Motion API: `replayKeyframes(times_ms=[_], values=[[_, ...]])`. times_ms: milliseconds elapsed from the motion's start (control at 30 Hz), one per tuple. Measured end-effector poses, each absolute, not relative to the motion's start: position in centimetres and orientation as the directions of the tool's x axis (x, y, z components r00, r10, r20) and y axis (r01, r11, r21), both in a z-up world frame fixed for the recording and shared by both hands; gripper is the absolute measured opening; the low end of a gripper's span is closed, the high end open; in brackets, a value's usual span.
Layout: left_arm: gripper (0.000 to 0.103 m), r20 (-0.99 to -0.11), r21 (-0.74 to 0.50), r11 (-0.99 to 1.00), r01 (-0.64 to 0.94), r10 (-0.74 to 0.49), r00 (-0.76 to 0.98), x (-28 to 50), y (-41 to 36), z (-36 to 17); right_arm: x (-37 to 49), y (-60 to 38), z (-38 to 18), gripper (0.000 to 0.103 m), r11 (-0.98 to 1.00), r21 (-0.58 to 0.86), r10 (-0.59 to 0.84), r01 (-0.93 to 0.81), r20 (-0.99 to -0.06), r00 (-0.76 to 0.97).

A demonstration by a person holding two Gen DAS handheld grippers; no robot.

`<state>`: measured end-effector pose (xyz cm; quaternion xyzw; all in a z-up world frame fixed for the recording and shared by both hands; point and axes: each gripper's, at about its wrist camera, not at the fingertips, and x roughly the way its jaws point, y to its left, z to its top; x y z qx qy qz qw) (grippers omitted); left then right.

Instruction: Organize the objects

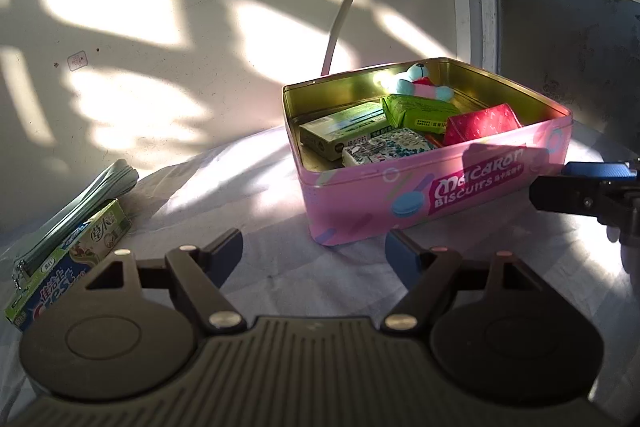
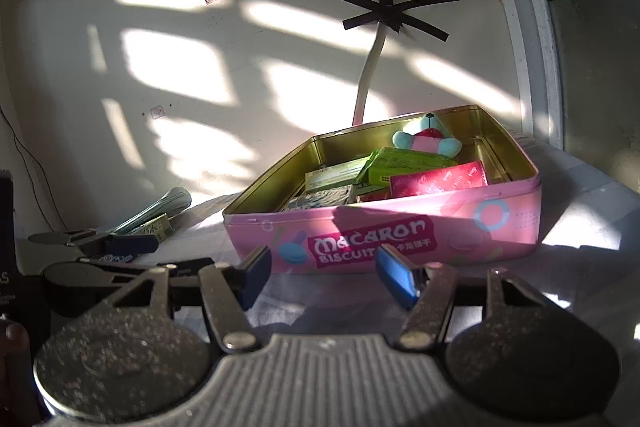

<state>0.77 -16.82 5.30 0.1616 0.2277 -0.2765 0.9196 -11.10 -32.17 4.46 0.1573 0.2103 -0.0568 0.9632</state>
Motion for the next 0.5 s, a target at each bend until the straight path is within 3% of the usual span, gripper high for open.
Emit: replayKeyframes(times_ms=[500], values=[[0.080, -0.535, 0.172, 0.828, 0.533, -0.376, 0.757, 2.4, -13.7, 2.9, -8.5, -29.2, 2.8, 0.060, 0.957, 0.255, 0.003, 0.139, -0.487, 0.873]])
